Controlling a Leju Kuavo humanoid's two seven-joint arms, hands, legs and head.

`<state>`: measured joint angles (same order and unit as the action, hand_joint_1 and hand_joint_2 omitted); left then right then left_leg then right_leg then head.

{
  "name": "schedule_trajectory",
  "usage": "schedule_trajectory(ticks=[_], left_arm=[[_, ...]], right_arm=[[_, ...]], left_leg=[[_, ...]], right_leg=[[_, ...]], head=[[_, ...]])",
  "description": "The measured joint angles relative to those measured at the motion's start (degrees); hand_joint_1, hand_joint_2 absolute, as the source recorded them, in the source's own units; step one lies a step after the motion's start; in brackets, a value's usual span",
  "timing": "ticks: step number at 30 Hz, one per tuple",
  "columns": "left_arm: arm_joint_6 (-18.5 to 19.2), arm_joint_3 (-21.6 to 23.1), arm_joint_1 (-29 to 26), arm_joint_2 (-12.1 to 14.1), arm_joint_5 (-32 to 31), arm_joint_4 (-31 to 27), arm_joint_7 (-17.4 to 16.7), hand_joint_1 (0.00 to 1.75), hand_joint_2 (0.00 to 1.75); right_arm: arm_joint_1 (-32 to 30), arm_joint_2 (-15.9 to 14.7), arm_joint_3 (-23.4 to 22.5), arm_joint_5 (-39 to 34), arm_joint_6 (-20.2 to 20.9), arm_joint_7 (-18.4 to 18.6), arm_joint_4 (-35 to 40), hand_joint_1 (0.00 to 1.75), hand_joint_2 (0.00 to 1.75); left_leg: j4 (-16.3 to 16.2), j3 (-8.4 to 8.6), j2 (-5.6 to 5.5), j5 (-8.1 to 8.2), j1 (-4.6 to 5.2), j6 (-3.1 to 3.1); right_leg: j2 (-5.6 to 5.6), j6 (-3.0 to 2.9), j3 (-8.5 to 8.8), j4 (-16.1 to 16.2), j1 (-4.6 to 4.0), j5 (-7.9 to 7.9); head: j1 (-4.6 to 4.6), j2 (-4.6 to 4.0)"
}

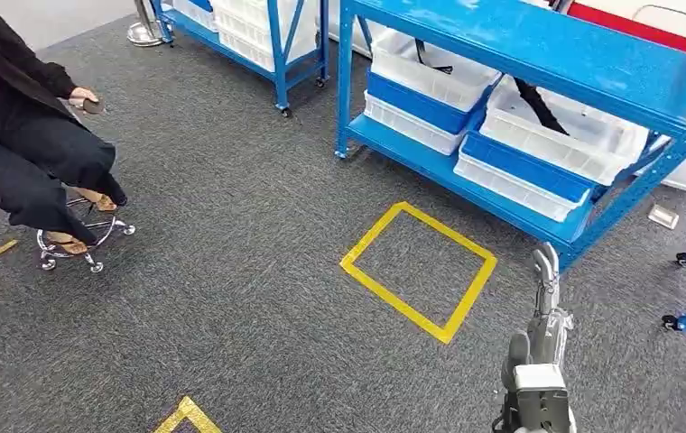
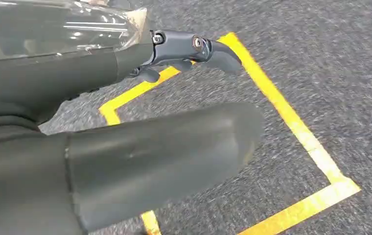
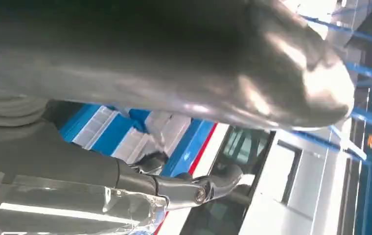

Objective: Take the parts from the cabinet and place them on the table.

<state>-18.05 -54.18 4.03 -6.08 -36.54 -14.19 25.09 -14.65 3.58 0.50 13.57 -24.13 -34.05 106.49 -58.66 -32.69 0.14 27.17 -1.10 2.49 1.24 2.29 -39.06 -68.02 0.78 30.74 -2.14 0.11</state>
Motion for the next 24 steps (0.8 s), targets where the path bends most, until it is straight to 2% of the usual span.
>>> schedule_trajectory(ticks=[1, 2, 3, 4, 5, 6, 7, 8, 9, 11, 12, 13, 14, 15, 16, 17, 18, 19, 20, 21, 22, 23, 24], left_arm=[[0.0, 0.0, -0.11, 0.02, 0.0, 0.0, 0.02, 0.0, 0.0], [0.02, 0.0, -0.1, 0.07, 0.0, 0.0, 0.04, 0.0, 0.0], [0.04, 0.0, -0.1, 0.05, 0.02, 0.0, 0.07, 0.0, 0.0], [0.07, 0.0, -0.08, 0.02, 0.02, 0.0, 0.07, 0.0, 0.0], [0.07, 0.0, -0.03, -0.02, 0.0, 0.0, 0.09, 0.0, 0.0], [0.09, 0.0, 0.01, -0.09, 0.0, 0.0, 0.13, 0.0, 0.0], [0.15, 0.0, 0.0, -0.06, 0.0, 0.0, 0.13, 0.0, 0.0], [0.22, 0.0, -0.09, -0.09, 0.0, 0.0, 0.15, 0.0, 0.0], [0.35, 0.0, -0.04, -0.09, 0.0, 0.0, 0.2, 0.0, 0.0], [0.42, 0.0, 0.19, -0.22, 0.0, 0.0, 0.22, 0.0, 0.0], [0.42, 0.0, 0.36, -0.22, -0.02, -0.02, 0.26, 0.0, 0.0], [0.41, 0.0, 0.43, -0.05, -0.02, 0.0, 0.28, 0.0, 0.0], [0.42, 0.0, 0.4, -0.13, -0.02, 0.0, 0.28, 0.0, 0.0], [0.44, 0.0, 0.3, -0.17, -0.07, 0.02, 0.28, 0.0, 0.0], [0.44, -0.07, 0.11, -0.15, -0.02, 0.02, 0.28, 0.0, 0.0], [0.44, -0.11, -0.04, -0.06, -0.02, 0.02, 0.28, 0.0, 0.0], [0.46, -0.15, -0.1, -0.02, -0.02, 0.02, 0.28, 0.0, 0.0], [0.48, -0.2, -0.07, 0.05, 0.07, 0.0, 0.28, 0.0, 0.0], [0.5, -0.22, -0.04, 0.15, 0.07, 0.0, 0.28, 0.0, 0.0], [0.52, -0.22, 0.03, 0.22, 0.09, 0.0, 0.28, 0.0, 0.0], [0.52, -0.22, 0.07, 0.24, 0.09, 0.0, 0.31, 0.0, 0.0], [0.57, -0.24, 0.15, 0.18, 0.11, 0.04, 0.28, 0.0, 0.0], [0.57, -0.26, 0.16, 0.15, 0.13, 0.02, 0.28, 0.0, 0.0]], right_arm=[[0.06, 0.02, 0.0, 0.0, 0.13, 0.0, -0.09, 0.0, 0.0], [0.04, 0.0, -0.02, 0.0, 0.15, 0.0, -0.17, 0.0, 0.0], [0.05, 0.0, -0.07, 0.0, 0.17, 0.0, -0.33, 0.0, 0.0], [0.13, 0.0, -0.07, 0.0, 0.2, 0.0, -0.42, 0.0, 0.0], [0.24, 0.0, -0.09, 0.0, 0.2, 0.0, -0.46, 0.0, 0.0], [0.36, 0.0, -0.09, 0.0, 0.2, 0.0, -0.46, 0.0, 0.0], [0.54, 0.0, -0.09, 0.0, 0.2, 0.0, -0.46, 0.0, 0.0], [0.85, 0.0, -0.09, 0.0, 0.2, 0.0, -0.46, 0.0, 0.0], [0.91, 0.04, -0.09, 0.0, 0.2, -0.04, -0.48, 0.0, 0.0], [0.79, 0.04, -0.22, 0.0, 0.2, -0.02, -0.48, 0.0, 0.0], [0.89, 0.04, -0.26, 0.04, 0.2, -0.04, -0.46, 0.0, 0.0], [0.82, 0.09, -0.28, 0.13, 0.2, -0.06, -0.42, 0.0, 0.0], [1.04, 0.11, -0.33, 0.17, 0.22, -0.04, -0.44, 0.0, 0.0], [1.08, 0.15, -0.33, 0.2, 0.26, 0.02, -0.46, 0.0, 0.0], [1.06, 0.33, -0.26, 0.37, 0.33, 0.0, -0.46, 0.0, 0.0], [1.07, 0.48, -0.26, 0.44, 0.33, 0.0, -0.48, 0.0, 0.0], [1.04, 0.52, -0.28, 0.77, 0.31, -0.04, -0.5, 0.0, 0.0], [1.11, 0.52, -0.28, 1.36, 0.13, -0.13, -0.5, 0.0, 0.0], [1.2, 0.61, -0.26, 1.72, 0.06, -0.11, -0.5, 0.0, 0.0], [1.26, 0.79, -0.24, 1.95, -0.04, -0.11, -0.52, 0.0, 0.0], [1.39, 0.94, -0.26, 2.14, -0.2, -0.09, -0.52, 0.0, 0.0], [1.6, 1.01, -0.26, 2.36, -0.33, -0.07, -0.52, 0.0, 0.0], [1.83, 1.01, -0.26, 2.58, -0.42, -0.04, -0.52, 0.0, 0.0]], left_leg=[[0.0, -0.11, 0.88, 0.03, 0.1, 0.04], [-0.02, -0.24, 1.73, 0.04, 0.12, 0.04], [-0.02, -0.26, 2.53, 0.05, 0.12, 0.01], [-0.03, -0.23, 3.29, 0.1, 0.08, -0.06], [-0.03, -0.13, 3.96, 0.19, 0.04, -0.19], [-0.04, 0.09, 4.57, 0.32, 0.03, -0.41], [-0.04, 0.4, 5.11, 0.49, 0.15, -0.68], [-0.25, 0.59, 5.68, 0.88, 0.56, -1.25], [-0.15, 0.81, 6.1, 0.95, 0.53, -1.55], [0.17, 1.53, 7.63, 1.21, 0.23, -2.17], [0.21, 1.93, 8.21, 1.48, 0.21, -2.64], [-0.99, 1.68, 5.12, 2.36, -0.23, -3.01], [-3.94, 0.57, 2.31, 4.49, -0.29, -2.97], [-8.01, -1.27, 0.81, 6.81, -0.37, -3.04], [-12.62, -3.6, 0.06, 8.87, -0.37, -3.15], [-16.01, -5.52, -0.22, 9.86, -0.37, -3.24], [-17.14, -6.52, -0.3, 9.42, -0.37, -3.27], [-15.52, -6.31, -0.29, 7.4, -0.4, -3.26], [-12.02, -5.03, -0.29, 4.72, -0.5, -3.26], [-6.66, -2.91, -0.32, 1.49, -0.7, -3.37], [-2.65, -1.29, -0.49, -0.48, -0.92, -3.5], [-1.18, -0.85, -1.03, 0.26, -0.7, -3.57], [-1.17, -1.07, -1.25, -0.03, -0.7, -3.05]], right_leg=[[-0.3, 0.02, -2.17, -4.41, 0.05, 1.63], [-0.38, 0.32, -3.76, -7.63, 0.11, 2.47], [-0.48, 0.73, -3.76, -7.82, 0.18, 2.18], [-0.69, 1.25, -2.19, -5.18, 0.21, 0.95], [-1.19, 1.72, 0.38, -0.62, 0.22, -0.78], [-2.75, 1.98, 3.65, 5.19, 0.26, -2.62], [-6.47, 1.64, 6.34, 9.75, 0.07, -3.59], [-7.03, 1.26, 6.37, 10.26, -0.75, -4.02], [-5.94, 0.71, 6.29, 10.2, -0.72, -4.14], [-4.57, 0.04, 5.89, 10.25, -0.89, -4.04], [-3.82, -0.49, 6.29, 10.79, -0.64, -4.3], [-3.02, -0.89, 7.25, 11.1, 0.49, -4.61], [-2.4, -1.5, 7.31, 11.1, 0.59, -4.83], [-1.78, -1.75, 7.31, 11.11, 0.54, -4.86], [-0.94, -1.79, 7.28, 11.1, 0.43, -4.83], [-0.2, -1.79, 7.26, 11.07, 0.3, -4.83], [0.16, -1.8, 7.29, 11.07, 0.26, -4.81], [0.89, -1.79, 7.37, 10.99, 0.26, -4.78], [1.31, -1.81, 7.52, 10.93, 0.33, -4.72], [1.72, -1.61, 7.68, 10.76, 0.38, -4.5], [1.9, -1.27, 7.65, 10.48, 0.4, -4.26], [2.05, -0.76, 7.26, 9.87, -0.35, -3.9], [2.21, -0.57, 6.95, 9.8, -0.3, -3.83]], head=[[0.04, 0.0], [-0.02, 0.0], [-0.02, 0.0], [-0.09, 0.0], [-0.15, 0.0], [-0.2, 0.0], [-0.35, 0.0], [-0.46, 0.0], [-0.31, 0.0], [-0.24, 0.0], [-0.29, 0.0], [0.02, 0.0], [0.11, 0.0], [0.26, 0.0], [0.37, 0.0], [0.37, 0.0], [0.35, 0.0], [0.37, 0.0], [0.37, 0.0], [0.39, 0.0], [0.39, 0.0], [0.39, 0.0], [0.35, 0.0]])
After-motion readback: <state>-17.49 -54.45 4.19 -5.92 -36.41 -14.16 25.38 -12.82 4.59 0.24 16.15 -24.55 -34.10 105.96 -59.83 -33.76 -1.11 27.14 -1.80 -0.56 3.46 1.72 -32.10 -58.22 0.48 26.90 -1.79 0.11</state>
